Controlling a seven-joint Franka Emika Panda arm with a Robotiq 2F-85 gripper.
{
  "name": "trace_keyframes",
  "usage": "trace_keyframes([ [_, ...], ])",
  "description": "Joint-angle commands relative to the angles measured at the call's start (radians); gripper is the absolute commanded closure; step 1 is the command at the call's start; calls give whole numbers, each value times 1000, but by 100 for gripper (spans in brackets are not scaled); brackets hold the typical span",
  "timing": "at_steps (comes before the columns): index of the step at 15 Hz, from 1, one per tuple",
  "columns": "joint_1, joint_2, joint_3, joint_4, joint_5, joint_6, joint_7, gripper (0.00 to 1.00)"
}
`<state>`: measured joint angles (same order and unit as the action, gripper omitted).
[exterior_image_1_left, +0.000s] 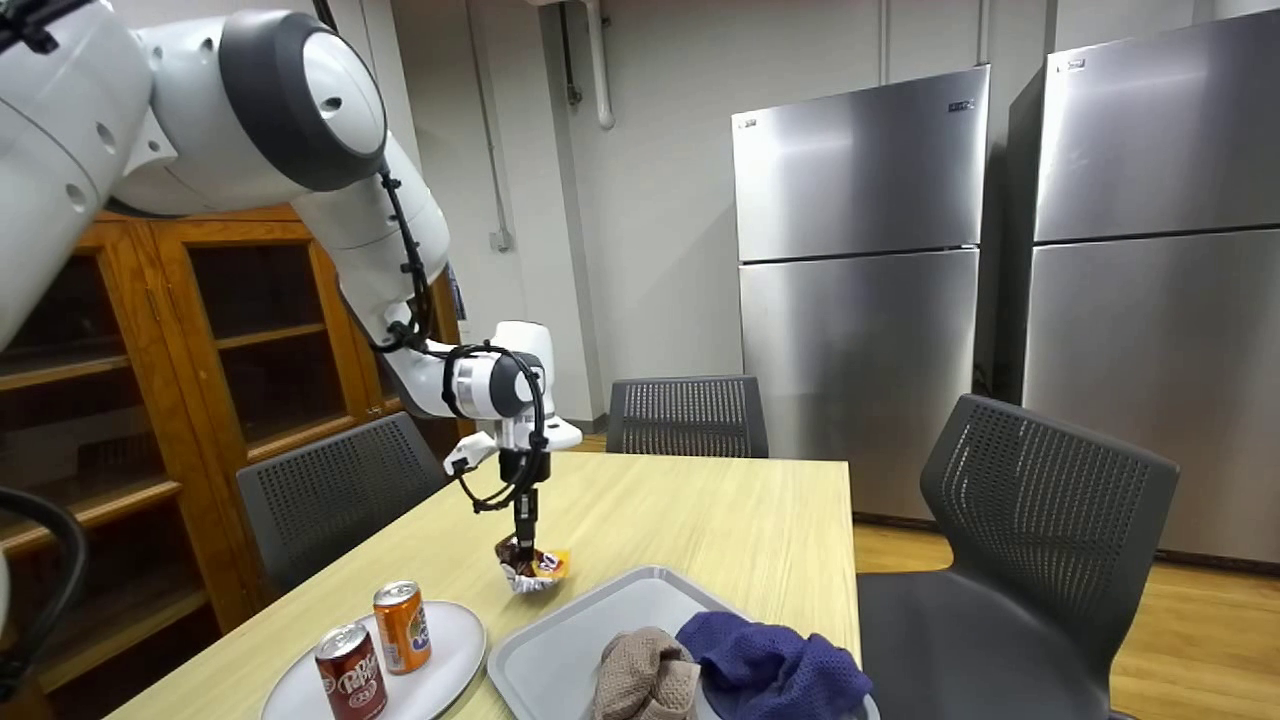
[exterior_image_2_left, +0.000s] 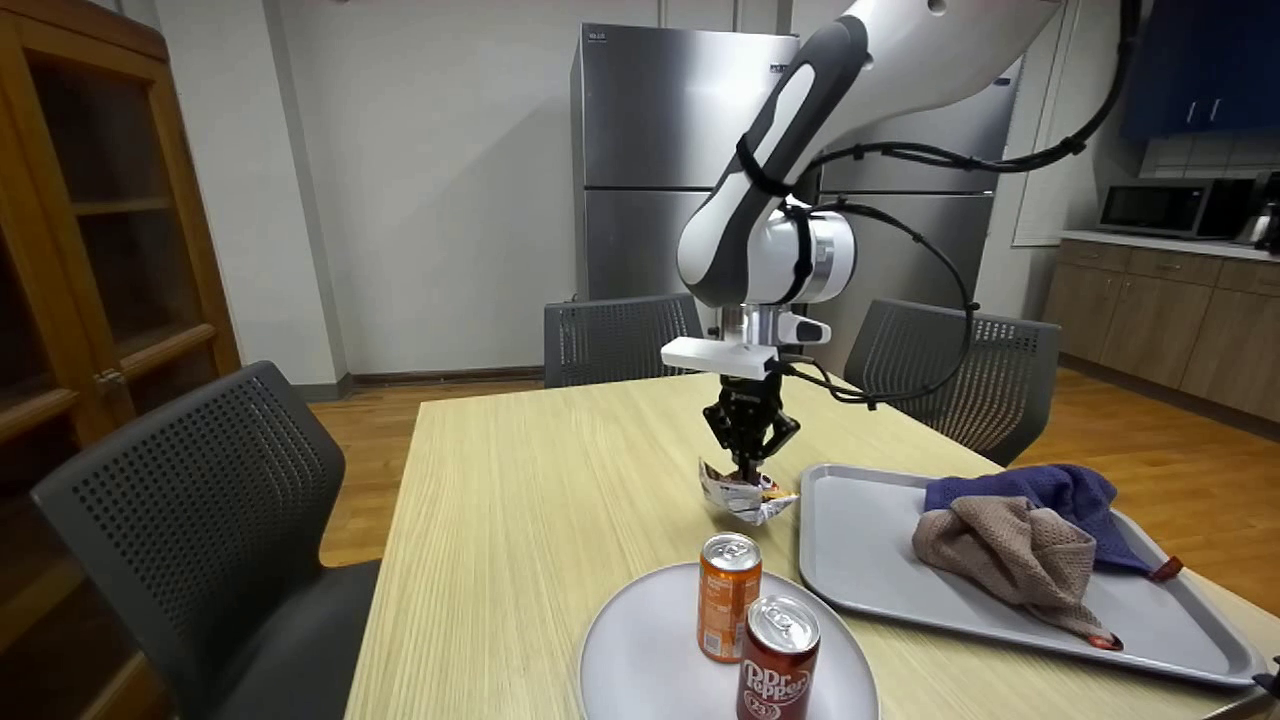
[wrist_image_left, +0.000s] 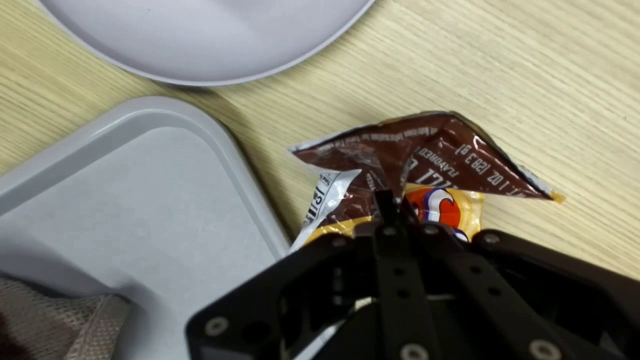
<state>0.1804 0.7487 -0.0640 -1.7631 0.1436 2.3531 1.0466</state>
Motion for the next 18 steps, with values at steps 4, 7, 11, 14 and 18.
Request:
trace_keyframes([
  [4, 4, 8, 1, 14, -22, -30, -17, 73],
  [7, 7, -37, -2, -8, -62, -68, -71, 62],
  [11, -4, -91, 0, -16, -84, -136, -120, 33],
  [14, -9, -130, -4, -24, -90, -186, -140, 9],
  [18, -22, -178, -11, -42, -92, -224, -162, 0],
])
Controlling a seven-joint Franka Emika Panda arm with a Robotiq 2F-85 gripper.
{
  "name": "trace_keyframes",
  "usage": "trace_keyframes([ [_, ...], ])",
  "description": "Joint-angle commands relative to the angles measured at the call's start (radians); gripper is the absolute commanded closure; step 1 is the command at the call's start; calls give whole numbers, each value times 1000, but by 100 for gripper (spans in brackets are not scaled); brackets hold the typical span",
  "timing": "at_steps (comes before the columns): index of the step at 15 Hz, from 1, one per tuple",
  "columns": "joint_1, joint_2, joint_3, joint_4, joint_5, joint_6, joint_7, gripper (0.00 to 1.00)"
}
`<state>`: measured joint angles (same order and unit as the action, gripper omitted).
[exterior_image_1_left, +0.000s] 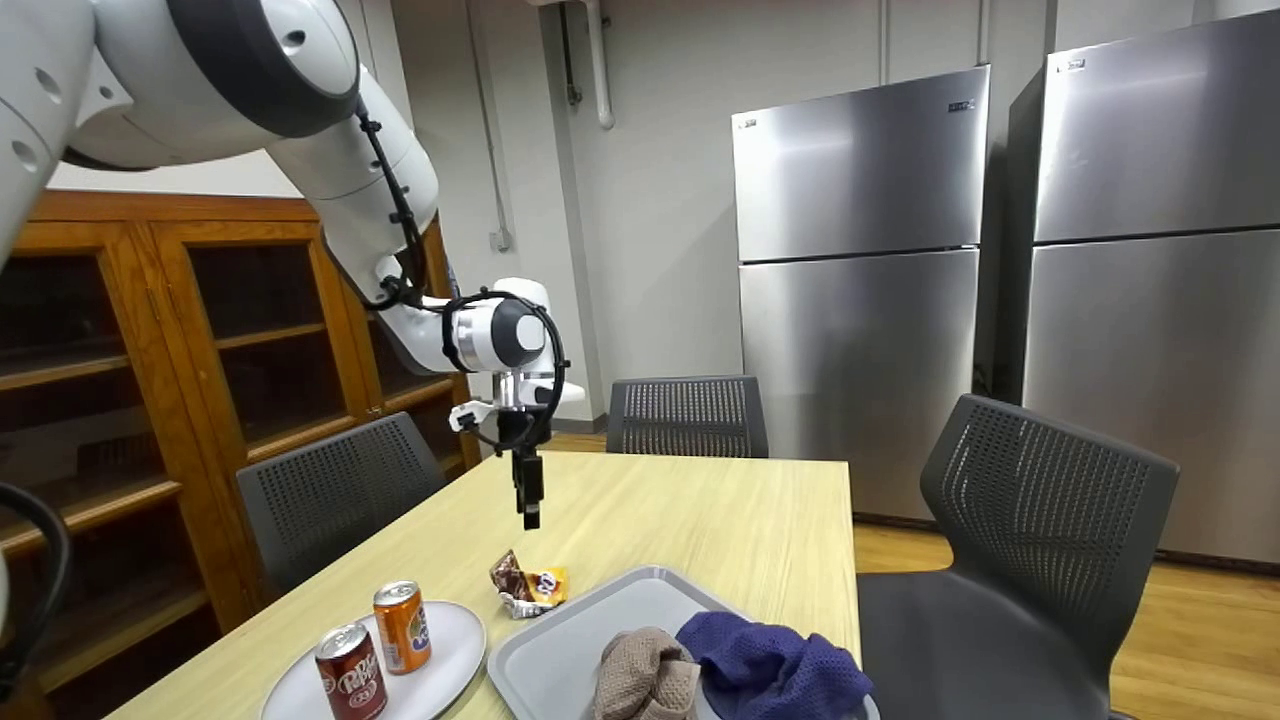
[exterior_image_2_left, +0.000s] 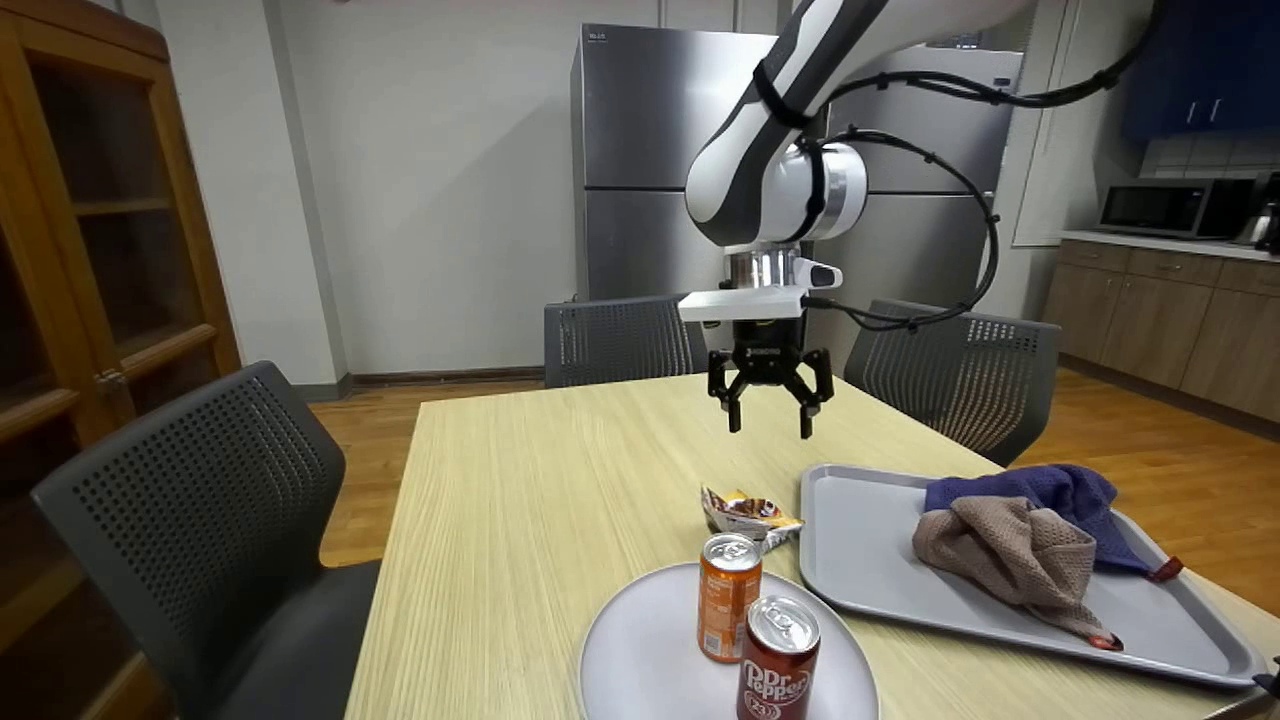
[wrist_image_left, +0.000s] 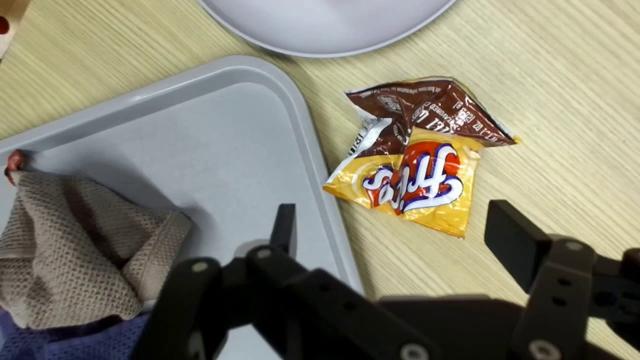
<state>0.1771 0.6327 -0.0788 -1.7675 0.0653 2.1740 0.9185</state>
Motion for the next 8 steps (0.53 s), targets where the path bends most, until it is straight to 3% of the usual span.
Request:
trace_keyframes([
  [1, -23, -73, 1, -46, -13, -49, -37, 0],
  [8, -69, -132, -30, -95, -16, -78, -46, 0],
])
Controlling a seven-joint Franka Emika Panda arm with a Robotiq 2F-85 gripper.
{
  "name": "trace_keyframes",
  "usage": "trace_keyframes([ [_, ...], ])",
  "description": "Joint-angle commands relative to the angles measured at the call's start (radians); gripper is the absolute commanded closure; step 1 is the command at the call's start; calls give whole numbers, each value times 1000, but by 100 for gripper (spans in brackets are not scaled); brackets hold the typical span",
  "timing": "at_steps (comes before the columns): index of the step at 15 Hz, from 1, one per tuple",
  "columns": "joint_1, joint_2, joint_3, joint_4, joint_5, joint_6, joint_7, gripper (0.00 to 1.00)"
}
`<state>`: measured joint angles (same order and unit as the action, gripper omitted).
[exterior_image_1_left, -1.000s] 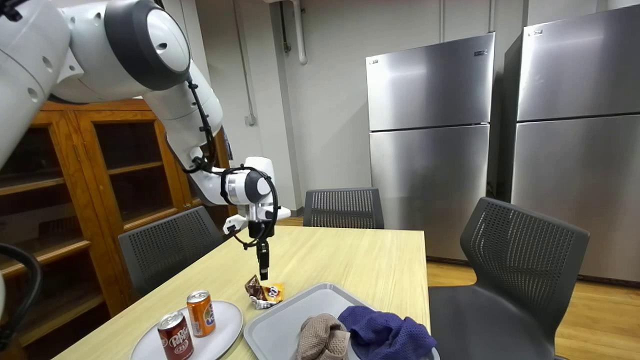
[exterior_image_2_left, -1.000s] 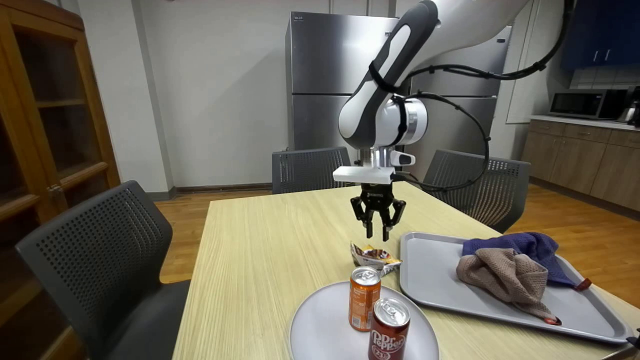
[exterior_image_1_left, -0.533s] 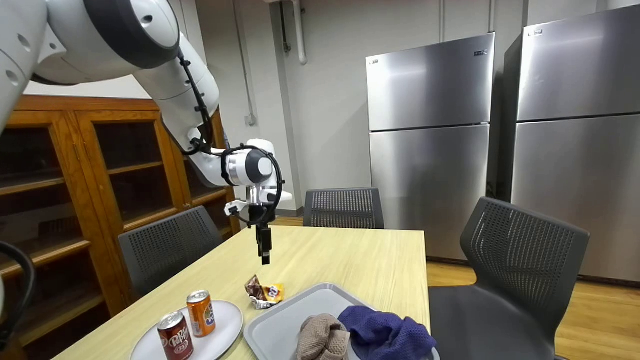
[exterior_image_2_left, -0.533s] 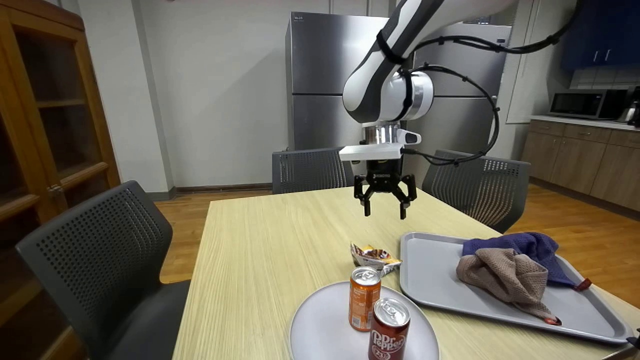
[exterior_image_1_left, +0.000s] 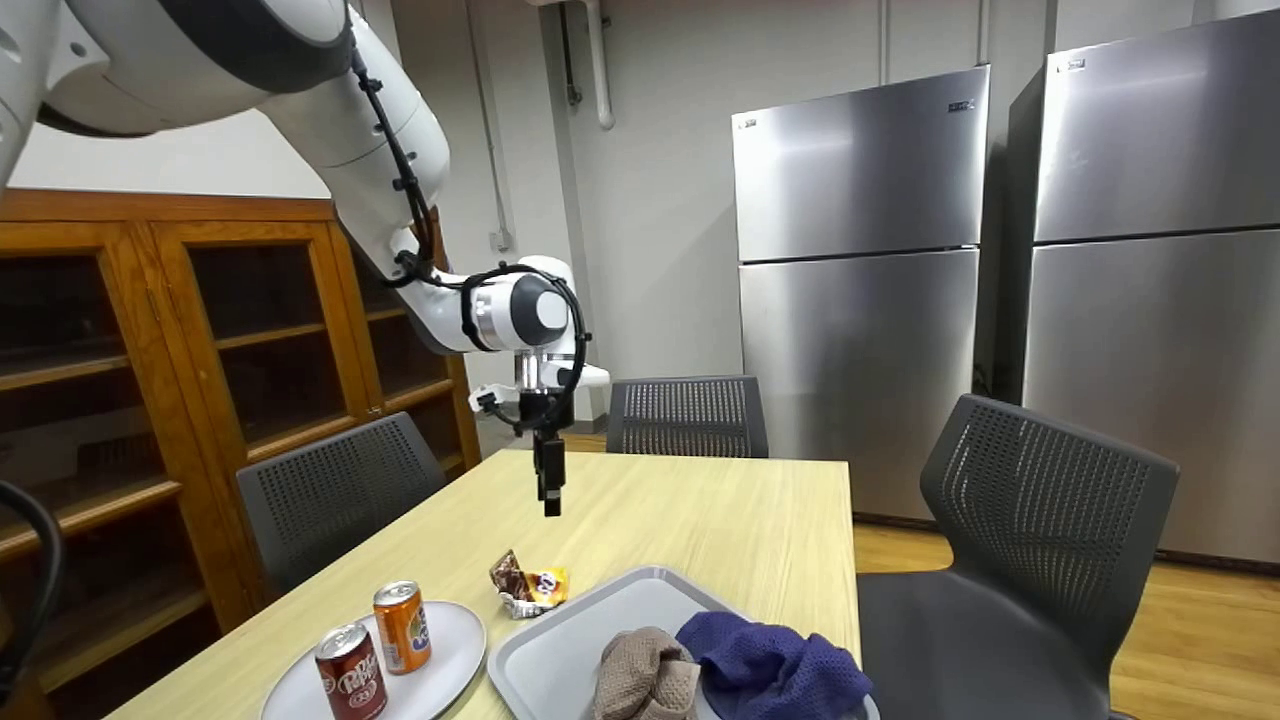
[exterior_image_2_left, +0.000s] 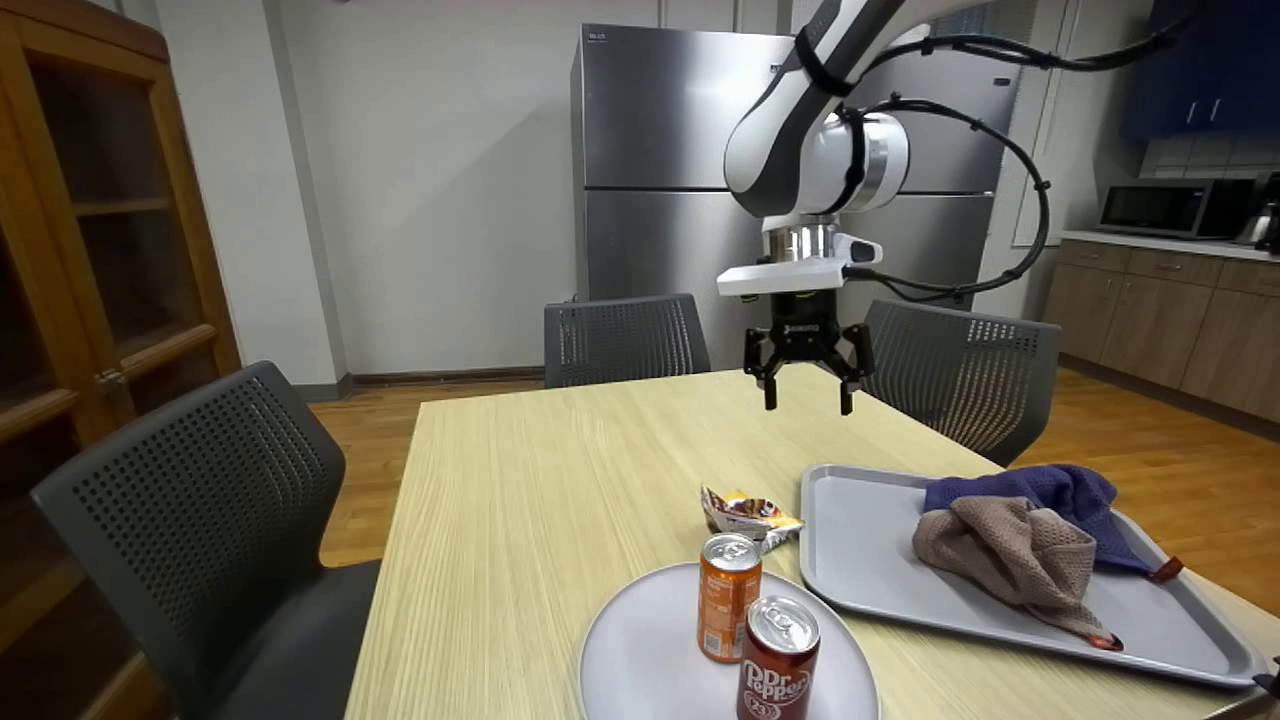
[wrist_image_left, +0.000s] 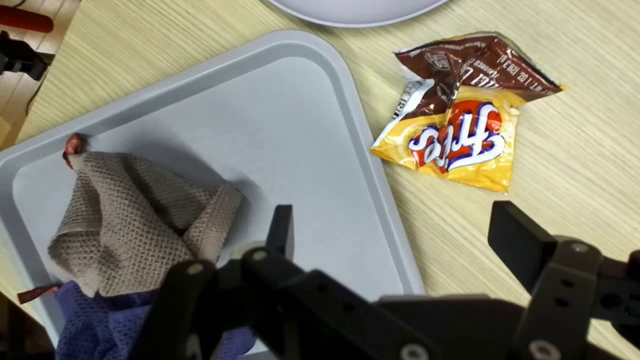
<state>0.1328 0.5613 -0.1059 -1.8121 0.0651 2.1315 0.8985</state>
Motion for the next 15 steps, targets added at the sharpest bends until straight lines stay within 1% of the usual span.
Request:
trace_keyframes([
  [1, -30, -70, -8, -60, -22, -39, -26, 0],
  [5, -51, -115, -31, -120, -58, -43, -47, 0],
  [8, -63, -155, -47, -177, -72, -1, -34, 0],
  [13, -85, -224, -50, -276, -88, 20, -59, 0],
  [15, -83, -243, -56, -318, -117, 39, -60, 0],
])
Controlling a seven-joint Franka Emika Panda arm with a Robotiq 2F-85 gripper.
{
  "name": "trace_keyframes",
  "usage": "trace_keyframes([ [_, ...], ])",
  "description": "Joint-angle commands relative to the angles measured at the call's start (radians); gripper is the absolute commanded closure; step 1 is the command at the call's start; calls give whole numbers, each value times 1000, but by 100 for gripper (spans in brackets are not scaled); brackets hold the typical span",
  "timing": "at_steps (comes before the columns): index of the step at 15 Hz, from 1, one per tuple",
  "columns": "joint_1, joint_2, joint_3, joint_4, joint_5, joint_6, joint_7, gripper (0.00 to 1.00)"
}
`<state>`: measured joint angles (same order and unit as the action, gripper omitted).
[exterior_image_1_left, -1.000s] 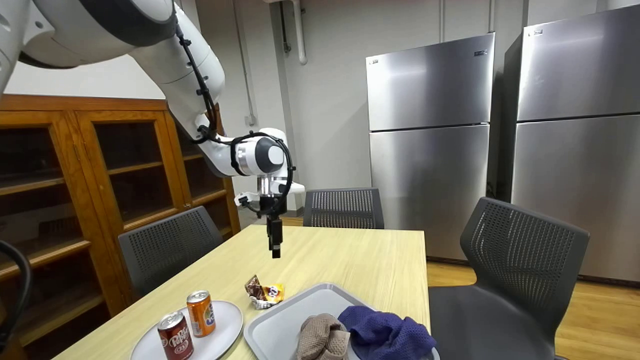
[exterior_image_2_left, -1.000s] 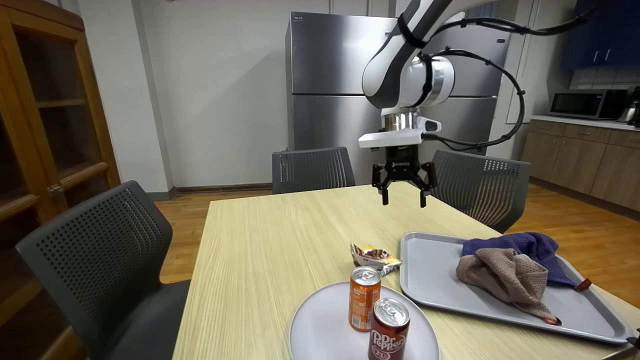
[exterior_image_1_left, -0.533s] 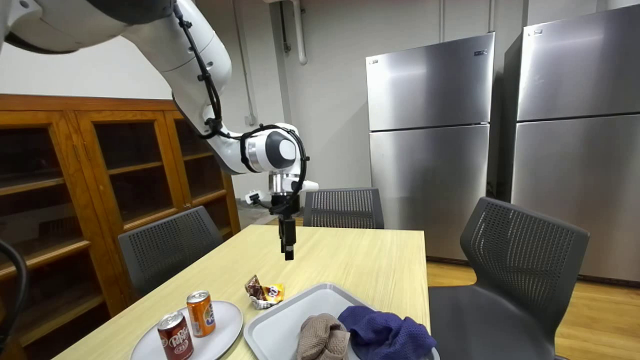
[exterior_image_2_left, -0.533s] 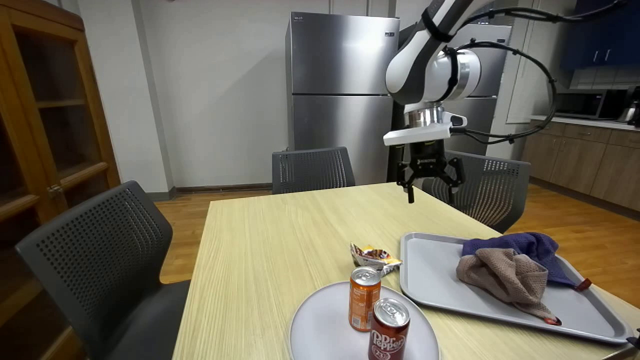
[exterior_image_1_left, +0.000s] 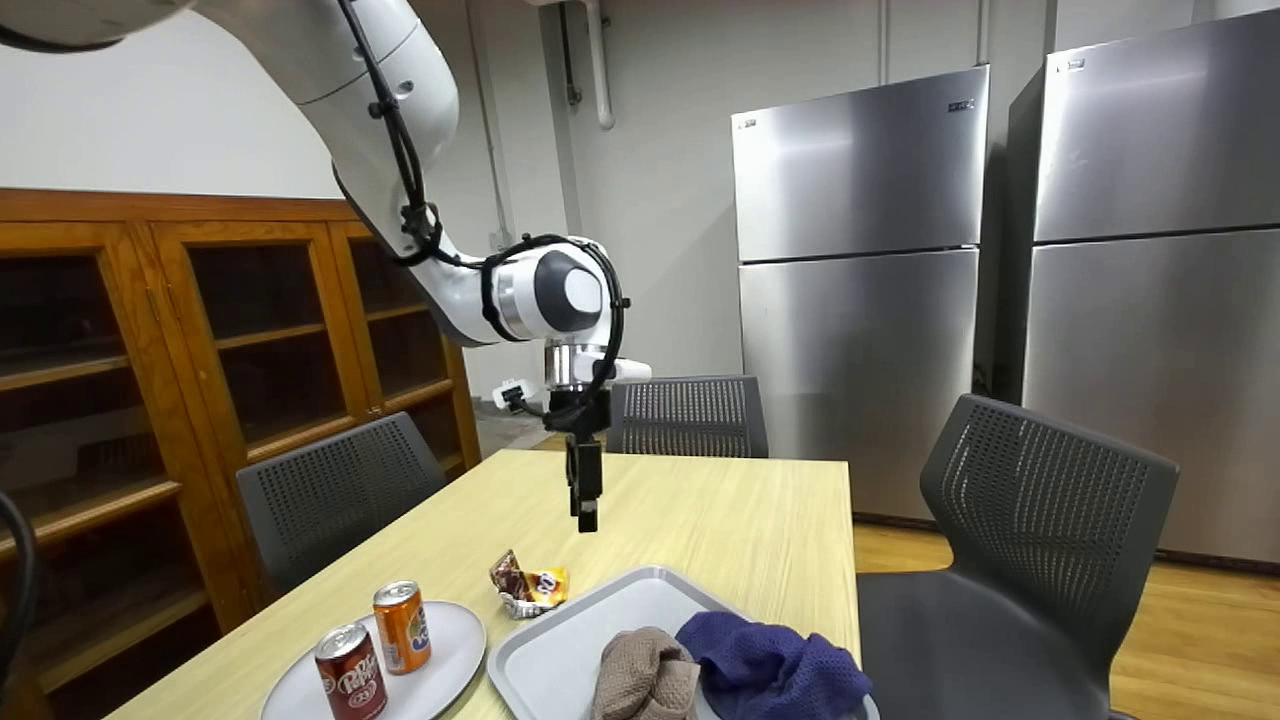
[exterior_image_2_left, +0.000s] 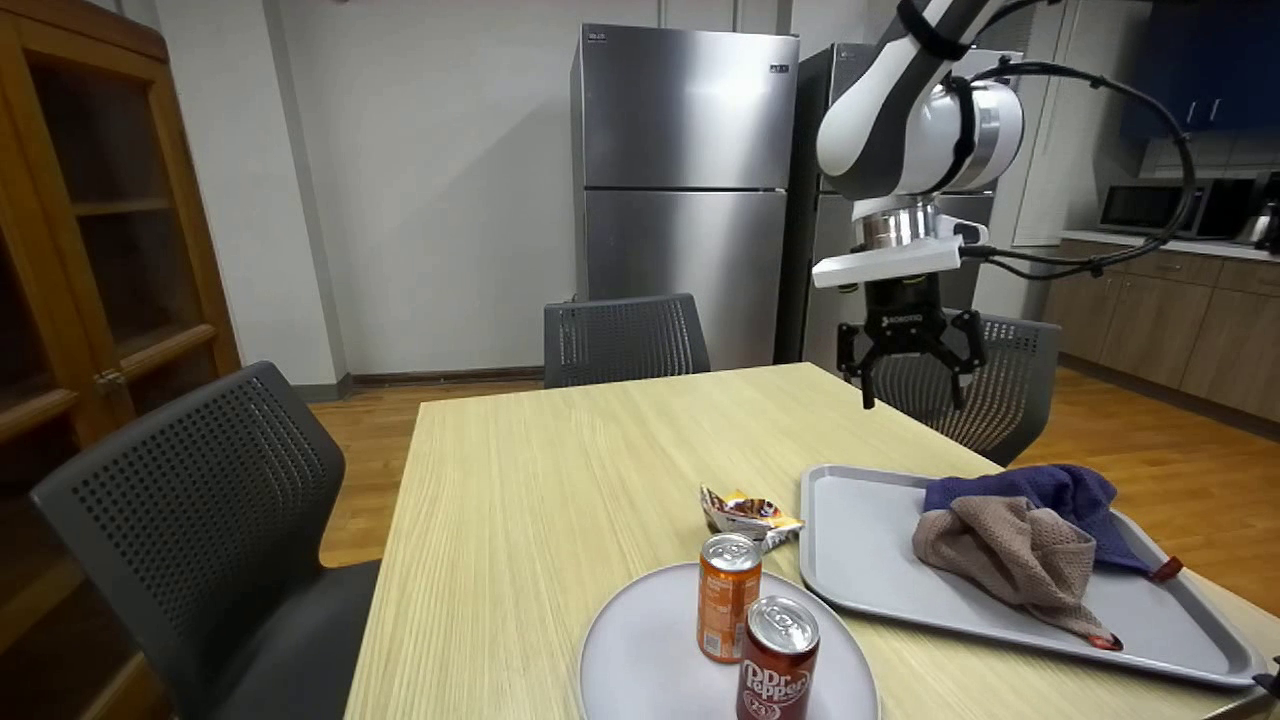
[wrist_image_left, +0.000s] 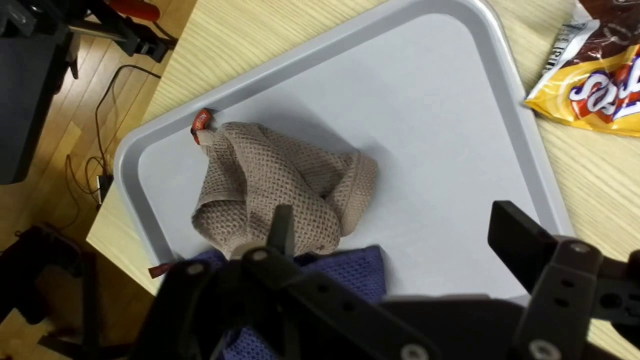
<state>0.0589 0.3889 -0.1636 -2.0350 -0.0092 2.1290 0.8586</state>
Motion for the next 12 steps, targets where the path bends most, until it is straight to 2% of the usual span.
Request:
trace_keyframes([
  [1, -12, -76, 0, -109, -57, 46, -26, 0],
  [2, -25, -80, 5, -116, -53, 32, -63, 0],
  [3, -15, -28, 8, -56, -41, 16, -9, 0],
  [12, -24, -43, 7, -82, -42, 17, -42, 0],
])
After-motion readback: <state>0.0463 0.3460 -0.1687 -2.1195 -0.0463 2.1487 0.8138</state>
